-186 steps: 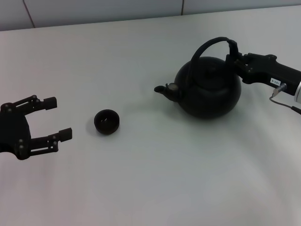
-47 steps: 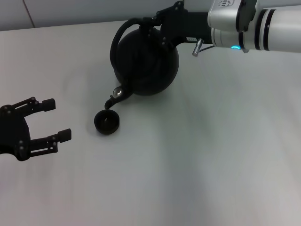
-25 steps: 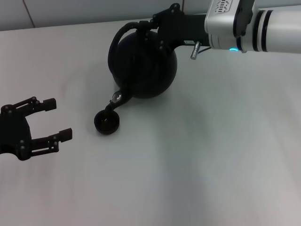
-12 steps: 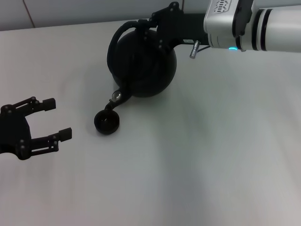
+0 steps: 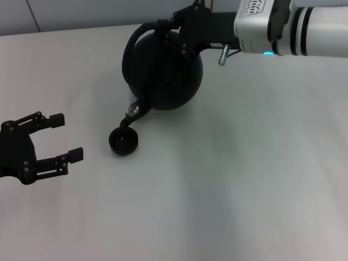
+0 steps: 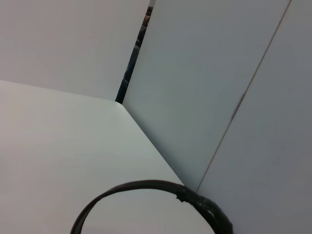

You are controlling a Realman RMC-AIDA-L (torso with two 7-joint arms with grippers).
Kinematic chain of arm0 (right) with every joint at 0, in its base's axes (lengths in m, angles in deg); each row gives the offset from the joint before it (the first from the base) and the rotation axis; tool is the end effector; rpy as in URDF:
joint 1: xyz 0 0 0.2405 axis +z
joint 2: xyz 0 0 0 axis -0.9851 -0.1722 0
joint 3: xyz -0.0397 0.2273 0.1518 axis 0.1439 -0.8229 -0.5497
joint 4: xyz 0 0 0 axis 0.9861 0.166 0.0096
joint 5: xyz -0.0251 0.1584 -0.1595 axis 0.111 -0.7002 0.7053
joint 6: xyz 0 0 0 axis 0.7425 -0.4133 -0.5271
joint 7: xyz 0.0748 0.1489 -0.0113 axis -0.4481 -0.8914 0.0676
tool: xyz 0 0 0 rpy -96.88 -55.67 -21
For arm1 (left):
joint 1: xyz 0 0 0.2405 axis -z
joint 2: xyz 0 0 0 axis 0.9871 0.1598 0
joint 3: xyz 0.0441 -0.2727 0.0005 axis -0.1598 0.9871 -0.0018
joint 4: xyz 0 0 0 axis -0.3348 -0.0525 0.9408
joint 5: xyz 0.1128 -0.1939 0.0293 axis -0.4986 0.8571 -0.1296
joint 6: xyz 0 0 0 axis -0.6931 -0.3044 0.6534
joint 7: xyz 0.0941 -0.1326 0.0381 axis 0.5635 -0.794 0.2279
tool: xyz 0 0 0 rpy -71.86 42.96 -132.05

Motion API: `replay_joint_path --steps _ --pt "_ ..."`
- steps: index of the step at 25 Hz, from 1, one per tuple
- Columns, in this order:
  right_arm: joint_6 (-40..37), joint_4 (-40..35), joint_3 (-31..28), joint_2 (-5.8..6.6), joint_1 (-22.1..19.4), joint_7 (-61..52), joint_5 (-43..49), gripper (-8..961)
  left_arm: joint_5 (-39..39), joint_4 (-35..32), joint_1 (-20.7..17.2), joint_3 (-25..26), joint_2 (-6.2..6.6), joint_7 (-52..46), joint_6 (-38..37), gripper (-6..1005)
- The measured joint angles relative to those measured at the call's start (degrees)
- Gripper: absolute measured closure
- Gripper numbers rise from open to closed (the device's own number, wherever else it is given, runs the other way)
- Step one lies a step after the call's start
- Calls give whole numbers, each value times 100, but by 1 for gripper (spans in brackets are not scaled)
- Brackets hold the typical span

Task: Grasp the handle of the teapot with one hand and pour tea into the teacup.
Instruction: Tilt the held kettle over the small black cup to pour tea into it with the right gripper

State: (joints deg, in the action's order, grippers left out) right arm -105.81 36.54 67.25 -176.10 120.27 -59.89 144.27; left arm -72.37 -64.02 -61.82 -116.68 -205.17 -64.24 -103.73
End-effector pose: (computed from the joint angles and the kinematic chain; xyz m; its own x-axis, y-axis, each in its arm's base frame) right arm 0.1767 0.4650 -0.0600 0.9526 0.1614 -0.2578 -0.0132 -0.8248 -0.5653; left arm -0.3110 0.3107 0.0092 0.8275 0.1626 0.5373 0.3311 -0.9144 -0.2331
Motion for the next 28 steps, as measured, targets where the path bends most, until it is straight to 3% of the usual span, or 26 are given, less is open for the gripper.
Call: replay_joint_path --steps 28 --pt "4 -203 213 0 -4 150 2 821 0 10 0 0 -12 0 87 144"
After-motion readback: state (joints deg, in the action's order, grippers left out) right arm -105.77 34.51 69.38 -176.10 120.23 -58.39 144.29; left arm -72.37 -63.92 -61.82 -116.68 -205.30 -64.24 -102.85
